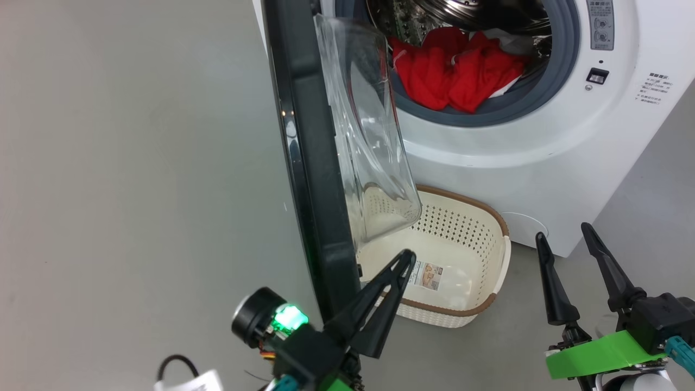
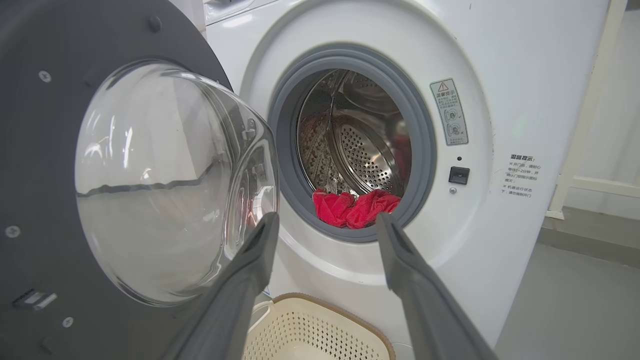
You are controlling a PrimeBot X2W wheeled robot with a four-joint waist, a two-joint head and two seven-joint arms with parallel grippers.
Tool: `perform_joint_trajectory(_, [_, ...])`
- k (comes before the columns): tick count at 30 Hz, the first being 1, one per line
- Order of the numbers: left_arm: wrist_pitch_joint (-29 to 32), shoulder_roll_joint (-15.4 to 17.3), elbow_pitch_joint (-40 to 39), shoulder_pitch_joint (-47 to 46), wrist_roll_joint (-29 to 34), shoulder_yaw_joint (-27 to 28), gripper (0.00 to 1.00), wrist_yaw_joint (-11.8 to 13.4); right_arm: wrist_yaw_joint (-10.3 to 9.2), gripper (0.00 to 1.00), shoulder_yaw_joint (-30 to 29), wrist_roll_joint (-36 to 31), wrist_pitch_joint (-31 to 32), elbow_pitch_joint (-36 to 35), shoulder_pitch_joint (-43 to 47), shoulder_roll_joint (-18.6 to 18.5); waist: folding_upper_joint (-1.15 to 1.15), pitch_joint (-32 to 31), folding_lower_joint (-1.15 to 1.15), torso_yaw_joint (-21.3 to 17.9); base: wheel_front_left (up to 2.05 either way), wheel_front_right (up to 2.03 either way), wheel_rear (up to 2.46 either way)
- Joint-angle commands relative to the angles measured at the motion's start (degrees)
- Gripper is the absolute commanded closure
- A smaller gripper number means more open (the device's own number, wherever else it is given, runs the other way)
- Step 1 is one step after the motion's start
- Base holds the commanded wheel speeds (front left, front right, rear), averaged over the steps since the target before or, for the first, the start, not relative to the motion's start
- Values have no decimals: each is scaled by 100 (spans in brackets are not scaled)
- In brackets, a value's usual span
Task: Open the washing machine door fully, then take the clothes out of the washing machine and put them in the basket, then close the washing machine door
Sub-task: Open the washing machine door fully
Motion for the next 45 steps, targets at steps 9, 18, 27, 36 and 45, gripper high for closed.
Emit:
perform_joint_trajectory(9, [683,18,541,-262,-84,213,100,302,35,0,212,99,-37,-192,-184,-23,0,-11,0,-42,0,0,0])
perform_joint_trajectory(18, [682,101,685,-257,-155,526,100,615,35,0,222,114,-37,-222,-139,-22,0,-58,0,9,0,0,0])
perform_joint_trajectory(27, [800,263,698,-122,-218,732,100,812,35,0,240,125,-37,-243,-120,-22,0,-61,0,175,0,0,0])
perform_joint_trajectory(36, [838,528,617,31,-264,1075,100,1053,35,0,234,123,-37,-262,-89,-22,0,-49,0,289,0,0,0])
perform_joint_trajectory(45, [790,726,588,132,-319,1388,100,1250,35,0,257,95,-37,-270,-87,-22,0,-11,0,352,0,0,0])
